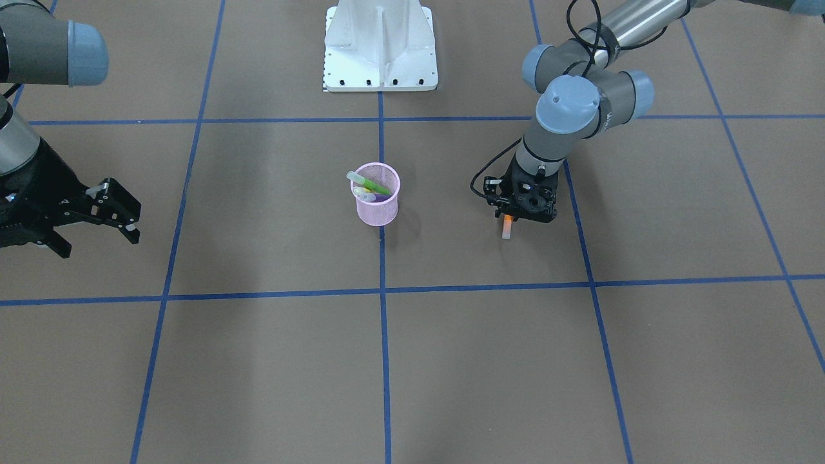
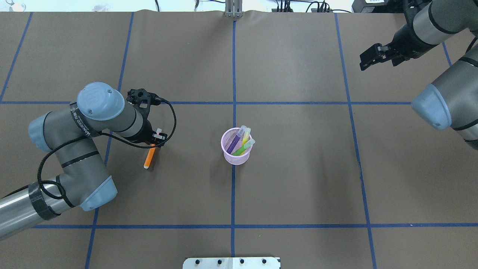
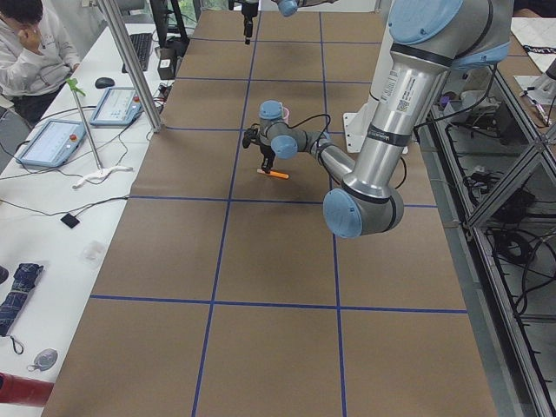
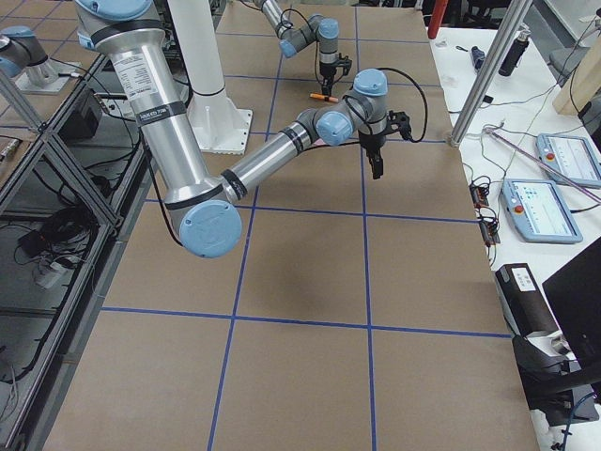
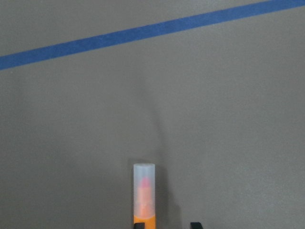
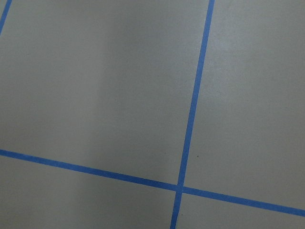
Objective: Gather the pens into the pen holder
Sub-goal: 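Close the left gripper on the orange marker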
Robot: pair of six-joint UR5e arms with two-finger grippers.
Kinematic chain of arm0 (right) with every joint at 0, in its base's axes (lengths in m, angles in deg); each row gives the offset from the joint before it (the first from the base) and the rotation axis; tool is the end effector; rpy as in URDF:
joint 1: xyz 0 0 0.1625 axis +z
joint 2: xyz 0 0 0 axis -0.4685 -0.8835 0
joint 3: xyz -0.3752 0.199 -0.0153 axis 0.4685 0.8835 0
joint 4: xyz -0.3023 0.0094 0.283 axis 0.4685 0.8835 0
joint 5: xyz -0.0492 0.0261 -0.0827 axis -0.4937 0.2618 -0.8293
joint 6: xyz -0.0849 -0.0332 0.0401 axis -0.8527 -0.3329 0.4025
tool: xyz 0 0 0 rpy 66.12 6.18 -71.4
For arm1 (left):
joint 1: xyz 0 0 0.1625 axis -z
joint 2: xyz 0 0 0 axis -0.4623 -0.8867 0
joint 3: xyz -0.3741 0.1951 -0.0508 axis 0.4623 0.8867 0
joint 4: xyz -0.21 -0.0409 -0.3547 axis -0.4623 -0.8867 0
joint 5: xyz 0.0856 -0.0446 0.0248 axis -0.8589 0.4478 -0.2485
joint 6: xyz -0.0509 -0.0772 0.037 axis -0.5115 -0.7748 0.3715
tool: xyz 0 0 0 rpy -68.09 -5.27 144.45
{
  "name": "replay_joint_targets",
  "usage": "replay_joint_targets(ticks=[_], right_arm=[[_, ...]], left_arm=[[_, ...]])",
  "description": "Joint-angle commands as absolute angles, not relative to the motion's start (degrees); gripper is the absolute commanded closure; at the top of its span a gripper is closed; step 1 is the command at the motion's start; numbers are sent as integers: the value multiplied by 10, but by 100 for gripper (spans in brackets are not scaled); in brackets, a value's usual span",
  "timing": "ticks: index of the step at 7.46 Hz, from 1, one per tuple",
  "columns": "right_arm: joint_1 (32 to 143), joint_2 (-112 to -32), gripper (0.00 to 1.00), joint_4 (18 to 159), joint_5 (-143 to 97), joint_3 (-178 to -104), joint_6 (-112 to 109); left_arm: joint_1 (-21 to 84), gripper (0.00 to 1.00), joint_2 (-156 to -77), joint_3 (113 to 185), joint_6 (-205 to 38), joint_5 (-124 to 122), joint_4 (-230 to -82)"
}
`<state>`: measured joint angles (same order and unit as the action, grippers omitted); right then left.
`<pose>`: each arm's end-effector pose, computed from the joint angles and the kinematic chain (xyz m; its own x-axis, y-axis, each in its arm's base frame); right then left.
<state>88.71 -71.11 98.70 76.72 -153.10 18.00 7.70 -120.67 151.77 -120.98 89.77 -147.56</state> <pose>-0.2238 -0.5625 0.3316 0.6798 -0.1725 0.7129 -0.0306 0.9644 0.2626 0.4794 -0.4555 0.3623 0.6427 0.2404 -0.7274 -0.1038 0.9681 0.2283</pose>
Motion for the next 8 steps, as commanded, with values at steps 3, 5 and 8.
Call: replay_joint_targets(ticks=[3,5,8], right_arm=[[887,-711,0,986,766,-1531,181],[887,-711,0,987,766,-1530,180],[887,-711,0,987,766,-1529,181]], left_arm=[[77,64,-1208,1514,-1209,898,-1477],[77,64,-1208,1513,-1209,898,-1477],[76,64,-1209,1510,-1210,898,-1477]])
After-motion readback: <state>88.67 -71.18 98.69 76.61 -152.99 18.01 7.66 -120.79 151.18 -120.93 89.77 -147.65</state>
